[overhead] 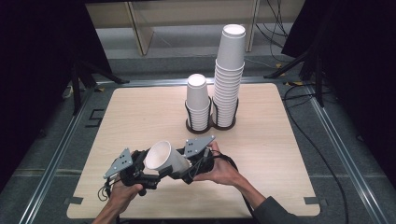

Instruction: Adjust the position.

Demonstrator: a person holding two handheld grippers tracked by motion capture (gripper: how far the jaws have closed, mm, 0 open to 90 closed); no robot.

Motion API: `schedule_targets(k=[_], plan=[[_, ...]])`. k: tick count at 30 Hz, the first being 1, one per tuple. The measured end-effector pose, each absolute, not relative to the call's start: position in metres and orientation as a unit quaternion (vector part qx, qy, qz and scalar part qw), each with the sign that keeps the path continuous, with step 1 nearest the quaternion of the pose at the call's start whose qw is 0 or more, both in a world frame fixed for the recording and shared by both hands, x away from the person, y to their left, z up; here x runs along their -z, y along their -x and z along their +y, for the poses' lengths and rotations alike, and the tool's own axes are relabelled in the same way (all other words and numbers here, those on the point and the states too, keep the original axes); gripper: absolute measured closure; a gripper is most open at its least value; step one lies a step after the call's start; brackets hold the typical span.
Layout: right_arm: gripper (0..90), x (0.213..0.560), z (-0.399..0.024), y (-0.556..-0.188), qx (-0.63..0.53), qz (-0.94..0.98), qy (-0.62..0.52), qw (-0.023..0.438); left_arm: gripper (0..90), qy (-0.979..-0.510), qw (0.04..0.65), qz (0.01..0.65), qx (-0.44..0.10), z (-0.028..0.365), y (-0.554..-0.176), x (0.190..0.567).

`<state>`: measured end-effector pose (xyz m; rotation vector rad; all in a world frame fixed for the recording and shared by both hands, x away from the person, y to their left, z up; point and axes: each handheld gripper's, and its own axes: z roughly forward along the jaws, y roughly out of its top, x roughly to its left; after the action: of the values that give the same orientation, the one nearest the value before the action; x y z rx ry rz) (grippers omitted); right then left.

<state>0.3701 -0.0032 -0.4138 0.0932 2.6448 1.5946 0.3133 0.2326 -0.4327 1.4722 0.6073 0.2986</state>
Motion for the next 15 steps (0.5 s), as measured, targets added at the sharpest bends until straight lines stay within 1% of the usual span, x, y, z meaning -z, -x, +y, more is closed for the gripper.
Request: schedule_targets(k=[2, 6, 10, 12, 15], plan=[[23.4, 0.4150, -0.0016, -0.3689, -0.515, 0.856, -0.034, 0.010, 7.6, -0.658, 0.689, 0.272, -0.135, 0.2329, -0.3132, 0.4325], [23.0, 0.4165, -0.0007, -0.3699, -0.521, 0.852, -0.034, 0.014, 11.9, -0.660, 0.689, 0.268, -0.131, 0.2332, -0.3126, 0.4321], [21.6, 0.4183, -0.0001, -0.3702, -0.524, 0.851, -0.041, 0.008, 15.2, -0.663, 0.688, 0.266, -0.131, 0.2344, -0.3131, 0.4315], [20.2, 0.4190, -0.0006, -0.3707, -0.524, 0.850, -0.051, -0.004, 16.3, -0.660, 0.689, 0.269, -0.132, 0.2351, -0.3132, 0.4310], [16.7, 0.4201, -0.0039, -0.3724, -0.521, 0.851, -0.067, 0.001, 16.8, -0.658, 0.685, 0.273, -0.150, 0.2388, -0.3143, 0.4296]])
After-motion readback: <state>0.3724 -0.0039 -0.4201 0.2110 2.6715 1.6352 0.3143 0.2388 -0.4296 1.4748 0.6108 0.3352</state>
